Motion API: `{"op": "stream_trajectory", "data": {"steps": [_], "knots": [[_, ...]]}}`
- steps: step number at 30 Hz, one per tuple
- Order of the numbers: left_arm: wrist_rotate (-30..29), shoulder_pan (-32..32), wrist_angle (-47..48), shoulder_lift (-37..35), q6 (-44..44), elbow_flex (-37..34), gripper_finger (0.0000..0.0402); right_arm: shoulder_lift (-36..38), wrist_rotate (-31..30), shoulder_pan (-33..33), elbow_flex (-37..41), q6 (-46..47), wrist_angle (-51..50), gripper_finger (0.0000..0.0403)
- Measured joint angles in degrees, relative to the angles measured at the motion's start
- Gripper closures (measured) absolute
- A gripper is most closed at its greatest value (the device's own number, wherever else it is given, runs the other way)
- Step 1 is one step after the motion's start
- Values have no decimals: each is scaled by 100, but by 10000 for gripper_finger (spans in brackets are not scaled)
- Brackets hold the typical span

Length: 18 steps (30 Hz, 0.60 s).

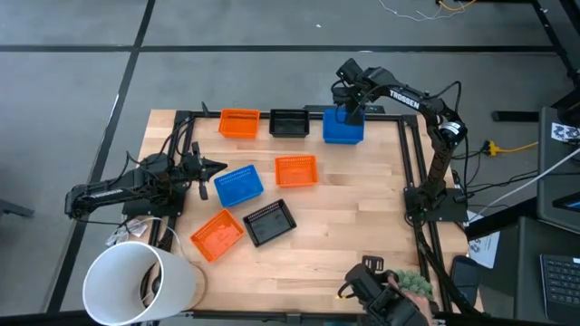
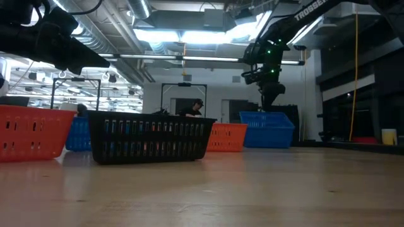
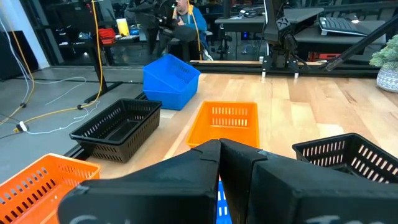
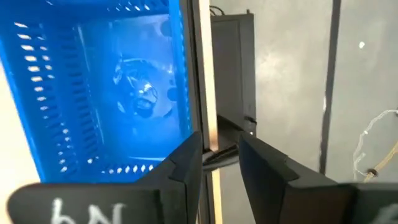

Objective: Stack baskets by color
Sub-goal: Stack the bottom blue basket on top of the other blue basket, then stack the right orange basket on top of the other orange basket

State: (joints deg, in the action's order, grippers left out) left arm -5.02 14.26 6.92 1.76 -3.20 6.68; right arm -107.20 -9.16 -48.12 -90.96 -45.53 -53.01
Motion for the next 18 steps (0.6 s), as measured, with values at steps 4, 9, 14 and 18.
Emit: {"op": "stream_trajectory", "data": {"steps": [4,9,14,18], "knots": [[0,0,0,0,0,0,401,0,24,2,205,6,178,298],[0,1,1,0,2,0,401,-9,-34,2,650,5,650,298],[0,1,2,0,2,0,401,-9,-167,2,780,4,989,298],[0,0,2,0,2,0,401,2,-120,101,530,352,876,298]]}}
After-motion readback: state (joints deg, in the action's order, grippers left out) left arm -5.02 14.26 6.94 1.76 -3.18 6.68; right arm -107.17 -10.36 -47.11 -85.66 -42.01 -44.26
